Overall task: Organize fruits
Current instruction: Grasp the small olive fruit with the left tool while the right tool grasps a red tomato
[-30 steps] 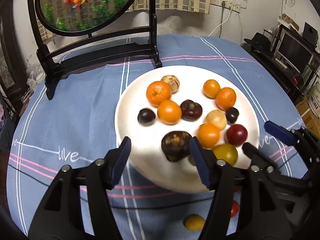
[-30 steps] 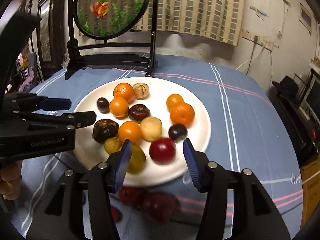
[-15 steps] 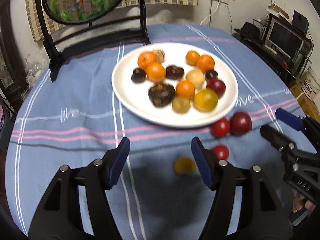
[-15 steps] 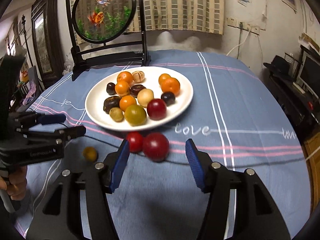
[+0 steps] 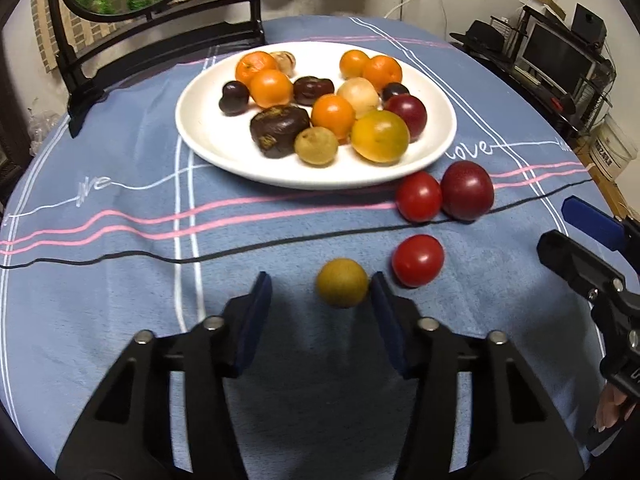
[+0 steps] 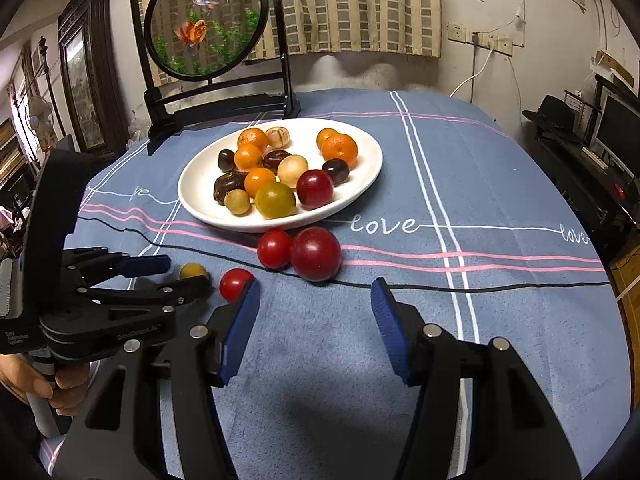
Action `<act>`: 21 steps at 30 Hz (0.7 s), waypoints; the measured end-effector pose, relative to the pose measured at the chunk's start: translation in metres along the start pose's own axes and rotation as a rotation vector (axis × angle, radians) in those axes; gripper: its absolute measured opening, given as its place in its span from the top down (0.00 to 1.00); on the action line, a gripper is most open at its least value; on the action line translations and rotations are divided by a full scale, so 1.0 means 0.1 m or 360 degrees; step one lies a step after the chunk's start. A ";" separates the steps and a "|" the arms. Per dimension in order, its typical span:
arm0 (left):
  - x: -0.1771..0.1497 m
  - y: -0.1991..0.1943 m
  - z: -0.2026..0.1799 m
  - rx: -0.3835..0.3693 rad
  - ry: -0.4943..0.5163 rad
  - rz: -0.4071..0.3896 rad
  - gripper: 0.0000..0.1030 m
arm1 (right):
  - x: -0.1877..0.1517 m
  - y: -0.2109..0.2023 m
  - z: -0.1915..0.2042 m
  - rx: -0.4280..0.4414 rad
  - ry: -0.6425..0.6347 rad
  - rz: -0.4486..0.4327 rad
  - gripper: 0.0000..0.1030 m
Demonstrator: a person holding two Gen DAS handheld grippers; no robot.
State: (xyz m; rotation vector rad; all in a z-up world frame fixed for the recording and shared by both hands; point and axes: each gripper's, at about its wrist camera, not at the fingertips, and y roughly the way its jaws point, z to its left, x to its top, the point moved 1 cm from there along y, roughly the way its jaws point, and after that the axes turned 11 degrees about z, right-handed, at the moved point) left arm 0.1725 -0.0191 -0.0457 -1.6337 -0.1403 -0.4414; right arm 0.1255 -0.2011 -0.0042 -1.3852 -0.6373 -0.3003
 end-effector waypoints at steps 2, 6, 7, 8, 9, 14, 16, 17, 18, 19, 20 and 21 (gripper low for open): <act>-0.01 0.04 -0.02 -0.0005 0.0016 0.0006 0.64 | 0.00 0.02 0.03 -0.0002 -0.0012 0.0009 0.44; -0.03 0.06 -0.08 0.0027 0.0051 -0.0020 0.73 | 0.00 0.04 0.08 0.0012 -0.0038 0.0032 0.44; -0.03 0.05 -0.07 0.0003 0.0042 -0.0018 0.76 | -0.01 0.05 0.12 0.0011 -0.0060 0.0043 0.43; -0.02 0.04 -0.04 -0.0021 0.0025 -0.0012 0.76 | -0.02 0.05 0.15 0.0011 -0.0076 0.0052 0.43; -0.02 0.05 -0.03 -0.0026 0.0018 -0.0012 0.76 | -0.02 0.07 0.18 0.0010 -0.0101 0.0066 0.44; 0.00 0.07 -0.01 -0.0058 -0.0001 -0.0021 0.75 | -0.02 0.23 0.39 -0.0051 -0.0259 0.0175 0.44; 0.02 0.07 0.00 -0.0060 -0.0016 -0.0018 0.74 | -0.01 0.29 0.44 -0.0079 -0.0301 0.0198 0.44; 0.03 0.07 0.00 -0.0062 -0.0024 -0.0021 0.74 | -0.01 0.31 0.45 -0.0097 -0.0311 0.0208 0.44; 0.04 0.07 0.01 -0.0061 -0.0028 -0.0022 0.74 | -0.01 0.33 0.46 -0.0107 -0.0312 0.0213 0.44; 0.05 0.08 0.00 -0.0057 -0.0026 -0.0027 0.74 | -0.01 0.34 0.46 -0.0099 -0.0308 0.0214 0.44; 0.05 0.08 -0.02 -0.0045 -0.0017 -0.0032 0.75 | 0.00 0.35 0.46 -0.0089 -0.0300 0.0214 0.44; 0.05 0.08 -0.02 -0.0038 -0.0014 -0.0037 0.75 | 0.00 0.35 0.46 -0.0085 -0.0297 0.0213 0.44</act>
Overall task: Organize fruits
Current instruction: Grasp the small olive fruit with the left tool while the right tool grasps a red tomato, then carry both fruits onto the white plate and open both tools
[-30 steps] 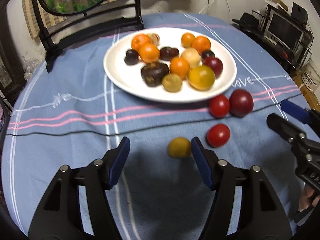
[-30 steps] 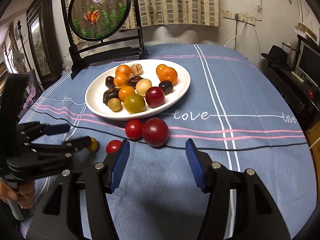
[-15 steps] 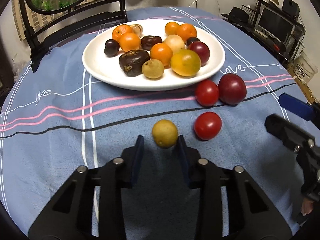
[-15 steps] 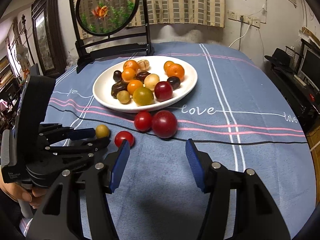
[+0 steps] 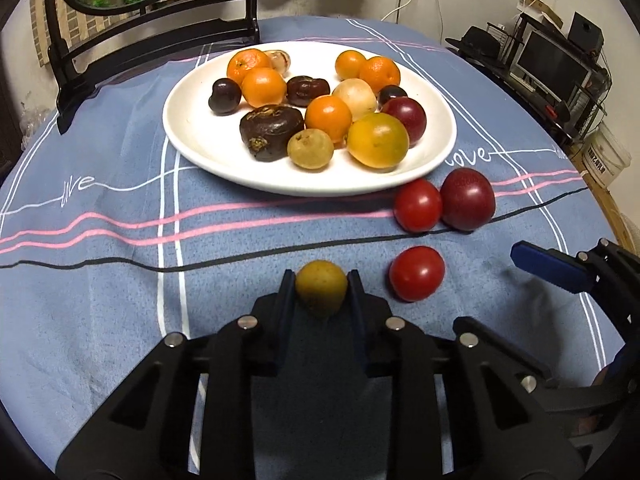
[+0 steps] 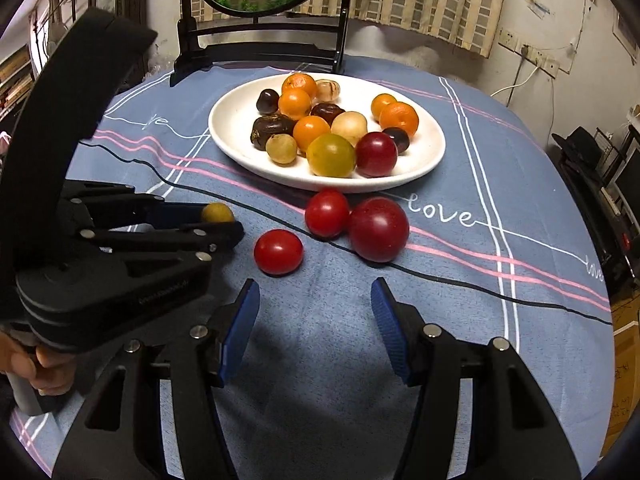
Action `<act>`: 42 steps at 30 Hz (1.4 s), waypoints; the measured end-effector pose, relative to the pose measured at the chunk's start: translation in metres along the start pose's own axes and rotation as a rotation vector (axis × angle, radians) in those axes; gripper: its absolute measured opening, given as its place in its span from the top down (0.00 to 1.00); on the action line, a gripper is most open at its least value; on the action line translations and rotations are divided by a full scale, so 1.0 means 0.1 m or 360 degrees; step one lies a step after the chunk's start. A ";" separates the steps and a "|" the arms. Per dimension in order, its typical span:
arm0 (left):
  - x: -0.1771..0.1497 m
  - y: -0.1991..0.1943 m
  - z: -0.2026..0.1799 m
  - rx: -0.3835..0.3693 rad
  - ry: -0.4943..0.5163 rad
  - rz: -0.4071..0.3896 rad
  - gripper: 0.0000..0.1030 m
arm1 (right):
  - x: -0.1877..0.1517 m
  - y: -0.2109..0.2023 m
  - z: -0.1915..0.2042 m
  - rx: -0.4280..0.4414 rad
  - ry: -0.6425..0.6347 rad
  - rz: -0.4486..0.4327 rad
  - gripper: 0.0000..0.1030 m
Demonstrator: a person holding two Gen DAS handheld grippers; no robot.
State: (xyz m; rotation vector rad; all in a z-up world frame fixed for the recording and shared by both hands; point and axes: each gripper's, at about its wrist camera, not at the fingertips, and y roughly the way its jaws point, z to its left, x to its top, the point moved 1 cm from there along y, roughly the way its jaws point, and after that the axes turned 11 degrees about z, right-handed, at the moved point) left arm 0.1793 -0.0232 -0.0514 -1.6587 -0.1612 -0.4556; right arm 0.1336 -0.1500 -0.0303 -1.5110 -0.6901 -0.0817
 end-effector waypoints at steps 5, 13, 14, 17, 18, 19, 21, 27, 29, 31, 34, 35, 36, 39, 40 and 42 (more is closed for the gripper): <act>-0.02 -0.09 0.05 0.0046 -0.0023 -0.0001 0.75 | 0.02 0.03 0.03 0.0007 -0.0013 0.0009 0.44; -0.01 -0.18 0.28 0.0086 -0.0099 -0.0005 0.75 | 0.25 0.32 0.19 -0.0045 -0.0079 0.0088 0.44; -0.01 -0.17 0.30 0.0084 -0.0105 -0.0001 0.75 | 0.27 0.35 0.20 -0.0044 -0.0077 0.0092 0.44; -0.01 -0.16 0.35 0.0093 -0.0122 0.0000 0.75 | 0.33 0.39 0.18 0.0028 -0.0004 0.0111 0.70; -0.01 -0.16 0.37 0.0095 -0.0129 0.0001 0.75 | 0.33 0.39 0.18 0.0045 0.0007 0.0110 0.70; -0.01 -0.15 0.38 0.0092 -0.0132 0.0004 0.75 | 0.32 0.37 0.19 0.0023 0.0013 0.0099 0.70; -0.01 -0.14 0.37 0.0089 -0.0128 0.0008 0.75 | 0.29 0.33 0.17 0.0045 0.0041 0.0078 0.70; 0.00 -0.22 0.31 0.0063 -0.0120 -0.0004 0.75 | 0.22 -0.01 0.02 0.0129 0.0090 -0.0054 0.70; 0.03 -0.31 0.30 0.0028 -0.0122 -0.0025 0.75 | 0.24 -0.18 -0.02 0.0107 0.0074 -0.0134 0.70; 0.11 -0.42 0.29 0.0048 -0.0096 -0.0062 0.75 | 0.31 -0.31 -0.07 0.0087 0.0058 -0.0219 0.70; 0.32 -0.53 0.33 0.0074 -0.0095 -0.0088 0.75 | 0.48 -0.38 -0.14 0.0050 0.0026 -0.0311 0.70; 0.42 -0.57 0.33 0.0085 -0.0096 -0.0113 0.75 | 0.55 -0.37 -0.17 0.0047 0.0028 -0.0328 0.70; 0.51 -0.59 0.33 0.0099 -0.0091 -0.0134 0.75 | 0.63 -0.33 -0.20 0.0046 0.0038 -0.0337 0.70; 0.73 -0.53 0.33 0.0103 -0.0094 -0.0142 0.75 | 0.82 -0.19 -0.27 0.0058 0.0059 -0.0343 0.70; 0.81 -0.49 0.34 0.0100 -0.0102 -0.0137 0.75 | 0.89 -0.12 -0.30 0.0067 0.0064 -0.0344 0.70; 0.94 -0.39 0.34 0.0122 -0.0105 -0.0125 0.75 | 0.99 0.01 -0.32 0.0060 0.0065 -0.0325 0.70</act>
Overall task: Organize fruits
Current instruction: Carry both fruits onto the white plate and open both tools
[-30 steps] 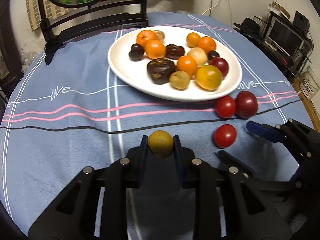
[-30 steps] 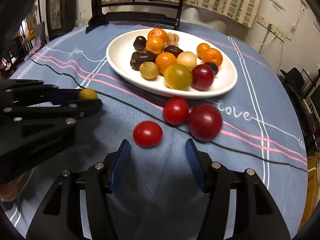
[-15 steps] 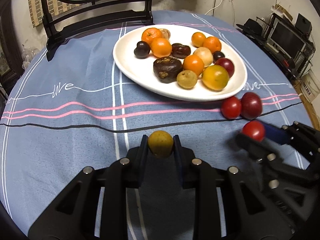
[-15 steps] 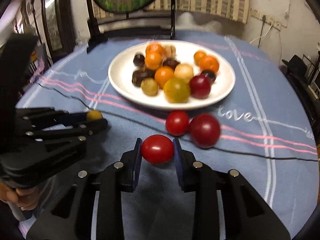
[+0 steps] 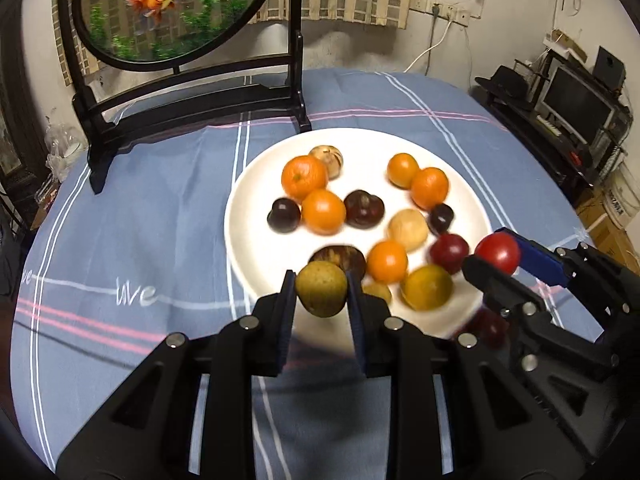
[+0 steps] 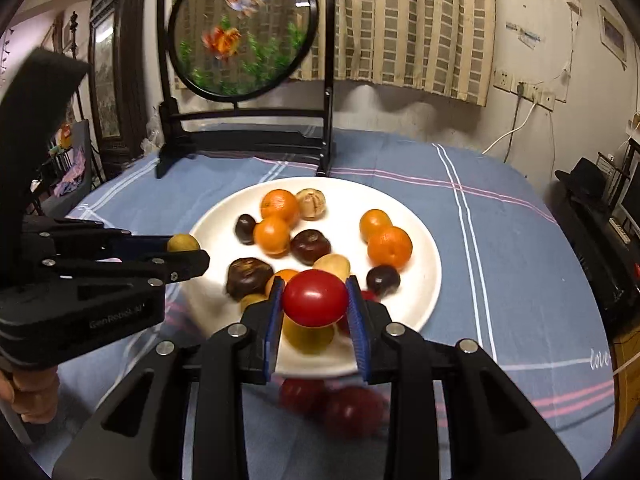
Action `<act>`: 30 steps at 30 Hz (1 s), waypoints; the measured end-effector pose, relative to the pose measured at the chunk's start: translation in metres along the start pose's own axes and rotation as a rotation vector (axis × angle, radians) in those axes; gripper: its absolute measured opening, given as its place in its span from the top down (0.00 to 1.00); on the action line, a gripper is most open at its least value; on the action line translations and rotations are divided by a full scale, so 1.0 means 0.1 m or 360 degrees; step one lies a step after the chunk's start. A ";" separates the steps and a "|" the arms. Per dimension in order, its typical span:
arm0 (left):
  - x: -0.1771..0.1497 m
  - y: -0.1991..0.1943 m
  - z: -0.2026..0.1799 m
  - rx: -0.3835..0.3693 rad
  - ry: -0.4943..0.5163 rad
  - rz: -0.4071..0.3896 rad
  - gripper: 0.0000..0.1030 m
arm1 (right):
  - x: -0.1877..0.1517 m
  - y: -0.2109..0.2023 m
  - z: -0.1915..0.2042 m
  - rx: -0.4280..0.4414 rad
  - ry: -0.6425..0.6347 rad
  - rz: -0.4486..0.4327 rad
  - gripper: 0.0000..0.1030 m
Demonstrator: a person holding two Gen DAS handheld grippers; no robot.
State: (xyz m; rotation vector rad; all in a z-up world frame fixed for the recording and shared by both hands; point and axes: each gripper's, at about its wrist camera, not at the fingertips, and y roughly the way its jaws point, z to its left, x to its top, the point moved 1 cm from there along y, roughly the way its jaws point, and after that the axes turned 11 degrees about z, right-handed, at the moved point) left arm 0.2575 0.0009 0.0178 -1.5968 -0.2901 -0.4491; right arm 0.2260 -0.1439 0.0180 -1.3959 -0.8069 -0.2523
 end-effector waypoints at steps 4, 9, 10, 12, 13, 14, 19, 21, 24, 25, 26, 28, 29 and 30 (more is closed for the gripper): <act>0.15 0.26 0.04 0.0006 -0.0023 0.0054 0.75 | 0.12 0.26 -0.03 -0.0022 -0.0029 0.0036 0.69; 0.24 0.32 0.12 0.0051 -0.0104 -0.0030 0.34 | 0.14 0.37 0.02 -0.0121 -0.0118 0.0063 0.46; 0.24 0.30 0.11 0.0055 -0.0093 -0.0036 0.34 | 0.14 0.35 0.01 -0.0106 -0.0111 0.0058 0.46; 0.24 0.27 0.12 0.0054 -0.0082 -0.0032 0.34 | 0.12 0.28 -0.01 -0.0111 -0.0103 0.0035 0.46; 0.23 0.25 0.12 0.0055 -0.0086 -0.0034 0.34 | 0.11 0.25 -0.03 -0.0110 -0.0099 0.0031 0.46; 0.22 0.22 0.13 0.0056 -0.0092 -0.0036 0.34 | 0.10 0.20 -0.05 -0.0102 -0.0085 0.0025 0.46; 0.10 0.08 0.11 0.0054 -0.0092 -0.0029 0.33 | -0.02 0.00 -0.17 -0.0102 -0.0013 0.0026 0.46; 0.02 0.00 0.07 0.0056 -0.0084 -0.0030 0.33 | -0.10 -0.08 -0.25 -0.0105 0.0030 0.0045 0.46; -0.11 -0.08 0.02 0.0059 -0.0072 -0.0030 0.31 | -0.24 -0.19 -0.35 -0.0095 0.0088 0.0066 0.46; -0.16 -0.10 -0.01 0.0060 -0.0066 -0.0029 0.31 | -0.30 -0.24 -0.37 -0.0095 0.0099 0.0063 0.46; -0.21 -0.12 -0.03 0.0059 -0.0063 -0.0027 0.31 | -0.34 -0.26 -0.39 -0.0099 0.0104 0.0065 0.46; -0.31 -0.15 -0.10 0.0045 -0.0049 -0.0011 0.30 | -0.46 -0.31 -0.41 -0.0101 0.0111 0.0082 0.46; -0.39 -0.15 -0.14 0.0043 -0.0040 -0.0003 0.30 | -0.51 -0.31 -0.42 -0.0100 0.0111 0.0096 0.46; -0.44 -0.15 -0.16 0.0043 -0.0032 0.0005 0.30 | -0.57 -0.31 -0.42 -0.0100 0.0107 0.0113 0.46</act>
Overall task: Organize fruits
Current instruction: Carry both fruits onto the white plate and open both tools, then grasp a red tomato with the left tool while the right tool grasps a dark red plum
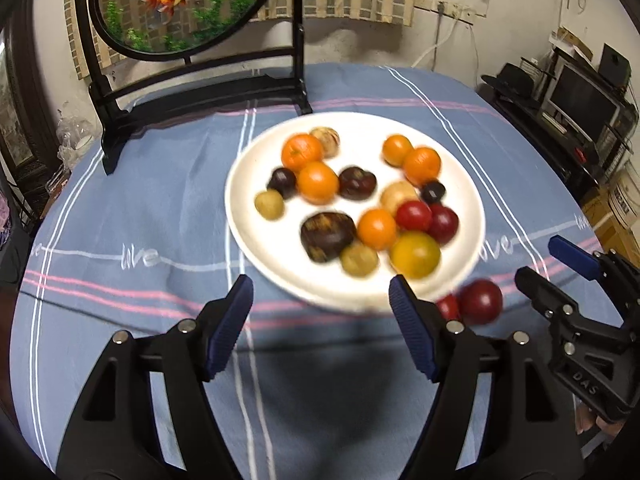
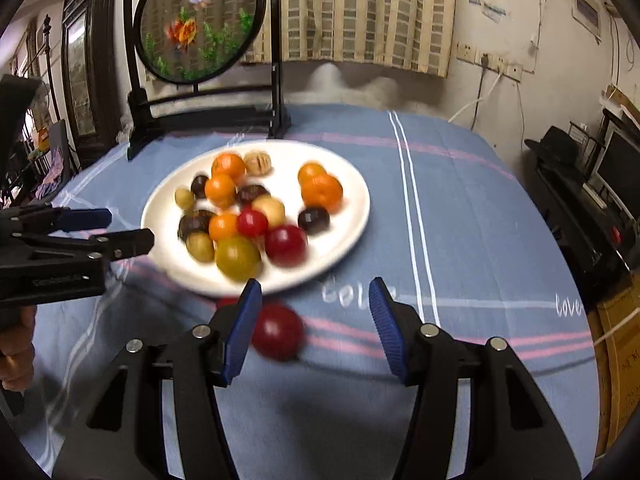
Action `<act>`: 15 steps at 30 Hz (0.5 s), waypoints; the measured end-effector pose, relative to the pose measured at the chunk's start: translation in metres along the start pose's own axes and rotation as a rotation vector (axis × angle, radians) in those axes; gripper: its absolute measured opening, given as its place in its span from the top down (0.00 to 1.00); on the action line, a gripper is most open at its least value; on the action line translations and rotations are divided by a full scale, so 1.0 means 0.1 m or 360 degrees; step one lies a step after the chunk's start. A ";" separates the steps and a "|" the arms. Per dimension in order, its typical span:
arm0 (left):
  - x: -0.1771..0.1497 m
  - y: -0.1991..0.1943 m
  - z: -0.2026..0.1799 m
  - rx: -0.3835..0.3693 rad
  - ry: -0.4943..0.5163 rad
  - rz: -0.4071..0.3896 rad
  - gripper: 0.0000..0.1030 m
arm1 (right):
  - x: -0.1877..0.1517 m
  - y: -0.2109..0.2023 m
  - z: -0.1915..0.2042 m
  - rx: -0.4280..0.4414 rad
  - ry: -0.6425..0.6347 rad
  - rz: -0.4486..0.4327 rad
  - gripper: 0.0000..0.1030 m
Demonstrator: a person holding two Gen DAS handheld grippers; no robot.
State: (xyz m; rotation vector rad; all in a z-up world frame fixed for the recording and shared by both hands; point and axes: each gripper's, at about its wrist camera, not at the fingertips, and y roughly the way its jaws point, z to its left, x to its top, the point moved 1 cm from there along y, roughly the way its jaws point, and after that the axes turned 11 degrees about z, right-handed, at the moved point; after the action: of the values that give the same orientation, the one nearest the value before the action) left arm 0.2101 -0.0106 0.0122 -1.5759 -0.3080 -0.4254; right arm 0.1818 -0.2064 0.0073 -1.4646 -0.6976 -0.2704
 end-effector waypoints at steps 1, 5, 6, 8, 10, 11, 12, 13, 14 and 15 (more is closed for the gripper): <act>-0.06 0.00 -0.03 -0.0003 0.0011 0.0010 0.29 | -0.07 0.01 -0.01 0.0000 -0.0008 0.0022 0.46; -0.25 0.06 -0.10 -0.0027 0.0025 0.0064 0.28 | -0.21 0.13 0.04 0.0038 -0.0076 0.0130 0.46; -0.29 0.07 -0.11 -0.0027 0.0028 0.0073 0.28 | -0.22 0.15 0.06 0.0036 -0.0099 0.0142 0.46; -0.34 0.10 -0.12 -0.0031 0.0030 0.0089 0.28 | -0.24 0.19 0.10 0.0027 -0.0130 0.0152 0.46; -0.39 0.13 -0.14 -0.0045 0.0041 0.0108 0.28 | -0.23 0.25 0.12 0.0038 -0.0138 0.0180 0.46; -0.40 0.13 -0.15 -0.0051 0.0044 0.0107 0.28 | -0.22 0.29 0.14 0.0038 -0.0145 0.0192 0.46; -0.40 0.12 -0.15 -0.0059 0.0050 0.0100 0.28 | -0.22 0.32 0.15 0.0031 -0.0153 0.0201 0.46; -0.40 0.11 -0.16 -0.0062 0.0054 0.0096 0.28 | -0.21 0.36 0.17 0.0017 -0.0162 0.0211 0.46; -0.40 0.10 -0.17 -0.0064 0.0062 0.0091 0.28 | -0.20 0.40 0.18 0.0016 -0.0164 0.0212 0.46; -0.40 0.10 -0.17 -0.0066 0.0071 0.0091 0.28 | -0.19 0.42 0.19 0.0020 -0.0170 0.0216 0.46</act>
State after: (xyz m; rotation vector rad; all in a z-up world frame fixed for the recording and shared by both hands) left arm 0.1779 -0.0251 -0.0140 -1.6092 -0.2206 -0.4244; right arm 0.1865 -0.1879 -0.0388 -1.5154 -0.6807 -0.0840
